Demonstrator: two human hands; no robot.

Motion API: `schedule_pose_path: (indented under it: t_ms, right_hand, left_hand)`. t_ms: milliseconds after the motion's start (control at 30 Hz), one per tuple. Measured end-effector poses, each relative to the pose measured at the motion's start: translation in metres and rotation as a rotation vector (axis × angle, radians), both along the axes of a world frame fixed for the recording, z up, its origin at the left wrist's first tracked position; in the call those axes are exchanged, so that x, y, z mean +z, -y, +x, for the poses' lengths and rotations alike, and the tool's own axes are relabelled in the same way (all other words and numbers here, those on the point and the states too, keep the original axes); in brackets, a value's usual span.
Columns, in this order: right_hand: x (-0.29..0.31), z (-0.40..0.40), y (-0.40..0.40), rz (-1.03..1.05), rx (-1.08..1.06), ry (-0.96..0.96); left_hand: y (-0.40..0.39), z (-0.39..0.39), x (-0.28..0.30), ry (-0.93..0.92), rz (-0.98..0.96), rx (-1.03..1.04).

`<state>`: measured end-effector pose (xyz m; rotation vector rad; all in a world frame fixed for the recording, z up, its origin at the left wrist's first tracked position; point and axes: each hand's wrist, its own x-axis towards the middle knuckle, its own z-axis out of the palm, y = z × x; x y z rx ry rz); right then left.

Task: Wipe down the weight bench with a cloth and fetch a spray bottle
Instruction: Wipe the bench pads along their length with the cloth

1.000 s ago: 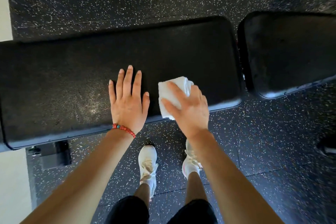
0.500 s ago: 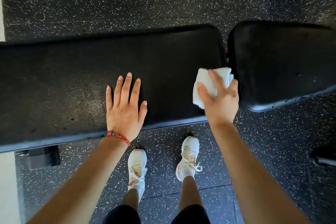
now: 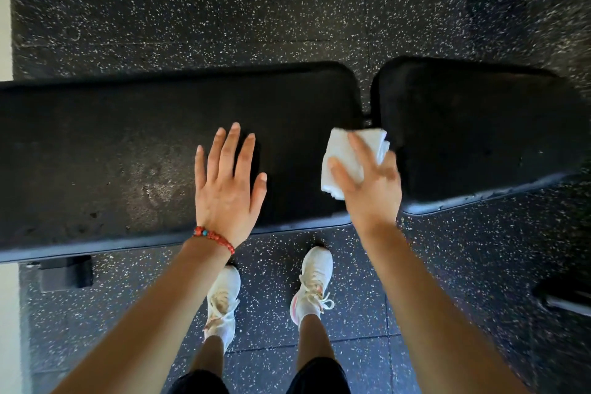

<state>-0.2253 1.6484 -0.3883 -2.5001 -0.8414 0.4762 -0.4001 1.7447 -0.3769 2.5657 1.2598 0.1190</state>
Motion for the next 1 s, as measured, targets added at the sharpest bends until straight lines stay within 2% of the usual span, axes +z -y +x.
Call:
schedule_pose_path:
  t_ms: [167, 267, 333, 433, 633, 867, 1000]
  right_hand:
    - [0.016, 0.012, 0.046, 0.037, -0.011, -0.067]
    - [0.022, 0.041, 0.062, 0.130, -0.154, -0.022]
    - [0.020, 0.061, 0.072, 0.098, -0.242, -0.036]
    - [0.010, 0.076, 0.077, 0.000, -0.200, 0.015]
    - [-0.003, 0.081, 0.065, 0.004, -0.149, 0.205]
    - [-0.005, 0.135, -0.021, -0.007, -0.101, 0.225]
    - [-0.010, 0.132, -0.022, -0.054, -0.129, 0.229]
  left_hand:
    - [0.015, 0.048, 0.014, -0.006, -0.046, -0.064]
    - [0.021, 0.073, 0.017, 0.000, -0.046, -0.077]
    - [0.025, 0.091, 0.017, 0.005, -0.047, -0.091]
    - [0.027, 0.117, 0.014, 0.010, -0.041, -0.112]
    - [0.019, 0.148, -0.004, -0.030, -0.023, -0.169]
    - [0.010, 0.149, -0.024, -0.097, -0.011, -0.167]
    - [0.009, 0.148, -0.026, -0.089, -0.005, -0.170]
